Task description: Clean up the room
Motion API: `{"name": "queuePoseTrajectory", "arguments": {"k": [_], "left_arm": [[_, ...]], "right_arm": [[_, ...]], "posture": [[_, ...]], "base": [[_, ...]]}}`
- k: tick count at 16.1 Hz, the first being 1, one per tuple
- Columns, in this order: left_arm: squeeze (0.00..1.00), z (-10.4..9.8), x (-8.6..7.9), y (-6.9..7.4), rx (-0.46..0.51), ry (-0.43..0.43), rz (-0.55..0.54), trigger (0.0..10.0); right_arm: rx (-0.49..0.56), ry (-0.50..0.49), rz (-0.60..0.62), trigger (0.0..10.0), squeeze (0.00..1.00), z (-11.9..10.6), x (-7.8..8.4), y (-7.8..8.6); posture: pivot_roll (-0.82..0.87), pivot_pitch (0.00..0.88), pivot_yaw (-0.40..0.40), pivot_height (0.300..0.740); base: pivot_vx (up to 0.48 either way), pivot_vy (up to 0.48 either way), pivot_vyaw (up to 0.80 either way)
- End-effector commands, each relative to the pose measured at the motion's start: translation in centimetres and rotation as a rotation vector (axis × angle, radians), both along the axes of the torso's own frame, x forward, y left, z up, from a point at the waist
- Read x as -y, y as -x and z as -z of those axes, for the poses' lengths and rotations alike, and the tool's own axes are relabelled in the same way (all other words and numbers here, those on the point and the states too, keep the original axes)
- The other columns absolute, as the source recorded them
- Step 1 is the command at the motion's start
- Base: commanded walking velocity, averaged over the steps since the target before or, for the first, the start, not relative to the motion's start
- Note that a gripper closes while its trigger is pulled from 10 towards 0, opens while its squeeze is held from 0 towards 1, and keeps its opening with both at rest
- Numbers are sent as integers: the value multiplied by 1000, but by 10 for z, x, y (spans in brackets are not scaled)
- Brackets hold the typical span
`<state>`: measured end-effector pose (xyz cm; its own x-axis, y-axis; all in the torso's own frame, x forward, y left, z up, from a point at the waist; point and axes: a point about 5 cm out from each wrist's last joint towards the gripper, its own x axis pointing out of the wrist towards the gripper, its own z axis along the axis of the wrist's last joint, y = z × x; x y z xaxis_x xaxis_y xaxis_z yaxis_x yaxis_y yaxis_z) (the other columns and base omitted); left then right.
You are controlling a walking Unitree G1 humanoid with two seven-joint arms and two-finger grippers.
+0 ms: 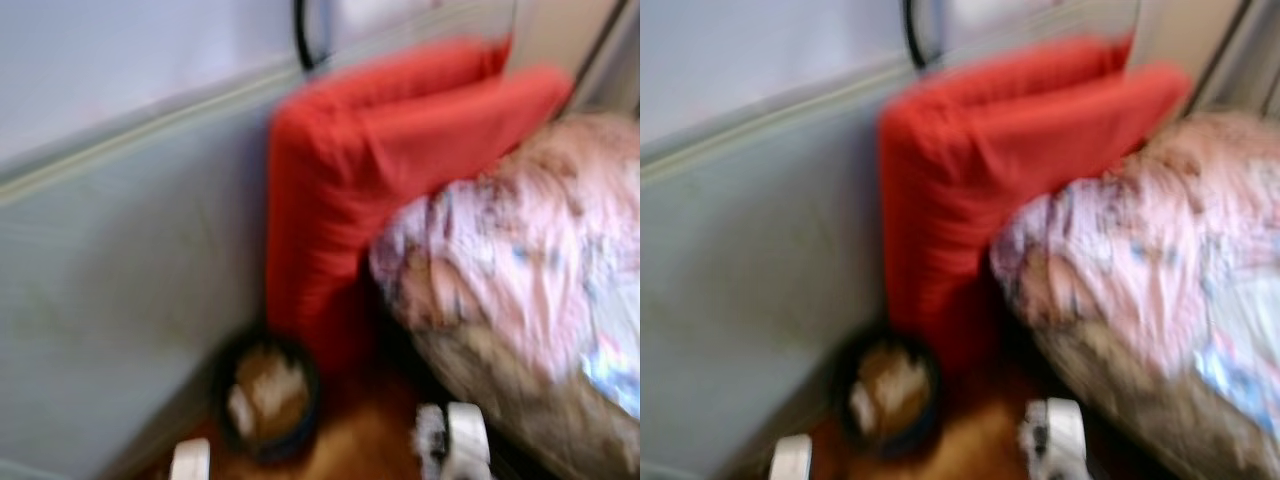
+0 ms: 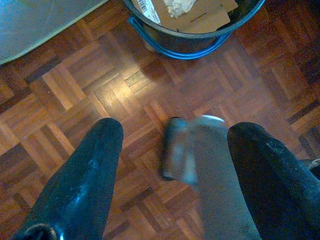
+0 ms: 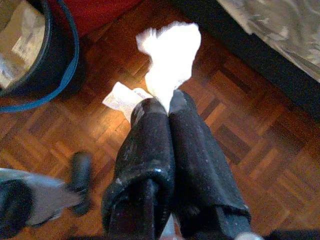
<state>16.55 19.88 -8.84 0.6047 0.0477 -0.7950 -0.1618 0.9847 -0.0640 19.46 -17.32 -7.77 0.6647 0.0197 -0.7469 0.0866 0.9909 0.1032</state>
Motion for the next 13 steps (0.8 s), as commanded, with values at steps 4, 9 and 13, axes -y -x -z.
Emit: {"name": "queuePoseTrajectory", "arguments": {"k": [4,9,13], "left_arm": [[0,2,-5,5,-26,-12,-3,10000],[0,2,-5,4,-29,-26,13,10000],[0,2,-4,5,-22,-21,4,10000]], "right_arm": [[15,-11,-4,10000,0,-2,-6,-6],[22,-14,-13,10000,0,-3,-7,-7],[19,-12,-21,10000,0,-3,-6,-5]], "posture": [[80,61,-26,740],[84,47,-31,740],[77,40,-30,740]], "base": [[0,436,0],[0,135,0],[0,0,0]]}}
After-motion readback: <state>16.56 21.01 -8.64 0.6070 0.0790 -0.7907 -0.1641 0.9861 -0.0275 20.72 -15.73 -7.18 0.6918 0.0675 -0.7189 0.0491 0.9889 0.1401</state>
